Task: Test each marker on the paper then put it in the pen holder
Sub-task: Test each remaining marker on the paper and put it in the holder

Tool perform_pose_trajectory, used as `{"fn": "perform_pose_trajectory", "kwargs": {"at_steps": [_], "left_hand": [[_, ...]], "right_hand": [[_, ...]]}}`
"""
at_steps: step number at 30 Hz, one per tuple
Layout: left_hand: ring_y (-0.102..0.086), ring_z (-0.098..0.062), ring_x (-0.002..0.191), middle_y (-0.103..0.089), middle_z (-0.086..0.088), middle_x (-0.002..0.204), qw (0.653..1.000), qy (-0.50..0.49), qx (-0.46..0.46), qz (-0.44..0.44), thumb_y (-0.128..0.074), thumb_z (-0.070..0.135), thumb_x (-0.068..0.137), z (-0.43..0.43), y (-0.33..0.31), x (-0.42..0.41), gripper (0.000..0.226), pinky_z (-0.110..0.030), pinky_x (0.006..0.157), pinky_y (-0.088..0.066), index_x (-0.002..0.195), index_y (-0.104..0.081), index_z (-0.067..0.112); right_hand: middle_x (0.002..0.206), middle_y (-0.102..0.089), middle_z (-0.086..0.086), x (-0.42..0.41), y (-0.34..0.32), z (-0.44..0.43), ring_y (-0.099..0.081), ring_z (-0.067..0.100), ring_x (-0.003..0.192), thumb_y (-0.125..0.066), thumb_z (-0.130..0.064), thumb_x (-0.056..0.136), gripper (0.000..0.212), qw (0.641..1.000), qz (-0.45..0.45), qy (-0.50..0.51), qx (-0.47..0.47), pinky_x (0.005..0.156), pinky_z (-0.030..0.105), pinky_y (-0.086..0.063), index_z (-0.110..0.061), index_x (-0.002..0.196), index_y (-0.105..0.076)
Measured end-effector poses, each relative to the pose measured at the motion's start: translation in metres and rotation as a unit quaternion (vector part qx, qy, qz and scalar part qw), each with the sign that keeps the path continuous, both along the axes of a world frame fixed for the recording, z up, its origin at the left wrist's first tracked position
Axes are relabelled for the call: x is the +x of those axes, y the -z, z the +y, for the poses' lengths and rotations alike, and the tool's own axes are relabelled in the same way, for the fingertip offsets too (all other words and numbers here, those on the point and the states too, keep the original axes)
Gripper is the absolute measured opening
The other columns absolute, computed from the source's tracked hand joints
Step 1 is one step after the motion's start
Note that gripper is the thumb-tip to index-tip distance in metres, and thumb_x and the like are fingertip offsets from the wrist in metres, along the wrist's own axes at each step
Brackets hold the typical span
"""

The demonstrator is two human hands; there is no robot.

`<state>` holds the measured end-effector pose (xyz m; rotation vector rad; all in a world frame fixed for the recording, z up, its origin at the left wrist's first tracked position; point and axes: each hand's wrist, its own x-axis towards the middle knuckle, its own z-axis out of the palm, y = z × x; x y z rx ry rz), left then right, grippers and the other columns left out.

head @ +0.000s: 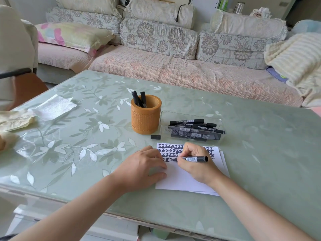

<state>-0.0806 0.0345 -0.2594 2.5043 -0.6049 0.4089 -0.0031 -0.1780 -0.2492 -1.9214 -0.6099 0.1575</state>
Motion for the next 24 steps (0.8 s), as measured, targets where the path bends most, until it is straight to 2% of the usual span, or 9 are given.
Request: {"fn": "perform_pose_trajectory", "kwargs": {"at_steps": [6, 10, 17, 21, 24], "left_hand": [[-0.052, -0.007, 0.091, -0.058, 0.014, 0.097, 1.000, 0.001, -0.003, 0.003, -0.065, 0.045, 0.084, -0.0001, -0.0003, 0.0006, 0.018, -0.029, 0.078, -0.048, 0.095, -0.072, 0.032], [-0.051, -0.007, 0.091, -0.058, 0.015, 0.097, 1.000, 0.000, -0.002, 0.002, -0.066, 0.044, 0.084, -0.0003, -0.0004, 0.0011, 0.017, -0.030, 0.077, -0.048, 0.095, -0.071, 0.032], [-0.051, -0.007, 0.091, -0.058, 0.015, 0.096, 1.000, 0.002, -0.002, 0.001, -0.064, 0.046, 0.084, 0.0001, 0.0001, 0.0017, 0.018, -0.031, 0.076, -0.049, 0.094, -0.071, 0.033], [-0.052, -0.007, 0.090, -0.059, 0.014, 0.095, 1.000, 0.002, 0.000, -0.004, -0.066, 0.044, 0.084, -0.0001, -0.0008, 0.0019, 0.017, -0.029, 0.076, -0.048, 0.094, -0.072, 0.032], [-0.053, -0.007, 0.089, -0.059, 0.014, 0.093, 1.000, -0.001, -0.004, -0.007, -0.065, 0.042, 0.084, 0.0001, -0.0028, 0.0040, 0.015, -0.030, 0.075, -0.049, 0.092, -0.072, 0.031]], "right_hand": [[0.062, -0.055, -0.010, 0.0000, 0.0002, -0.0012, -0.047, 0.008, 0.060, -0.070, -0.014, 0.079, 0.022, 1.000, -0.002, -0.022, -0.013, 0.058, 0.025, -0.037, -0.012, 0.067, -0.052], [0.061, -0.050, -0.010, 0.0000, -0.0013, -0.0007, -0.045, 0.007, 0.060, -0.068, -0.018, 0.076, 0.022, 0.999, -0.006, -0.033, -0.007, 0.057, 0.024, -0.035, -0.012, 0.066, -0.049], [0.060, -0.047, -0.006, 0.0005, -0.0034, 0.0005, -0.041, 0.011, 0.057, -0.065, -0.017, 0.071, 0.021, 1.000, 0.000, -0.023, -0.014, 0.054, 0.028, -0.031, -0.014, 0.063, -0.045], [0.057, -0.045, 0.004, 0.0020, -0.0060, -0.0007, -0.036, 0.015, 0.050, -0.062, -0.012, 0.072, 0.018, 0.996, 0.064, 0.006, 0.069, 0.047, 0.025, -0.027, -0.010, 0.066, -0.044], [0.054, -0.051, -0.001, -0.0003, -0.0080, -0.0007, -0.041, 0.014, 0.046, -0.067, -0.005, 0.080, 0.016, 0.993, 0.071, 0.001, 0.092, 0.045, 0.023, -0.033, -0.009, 0.074, -0.053]]}}
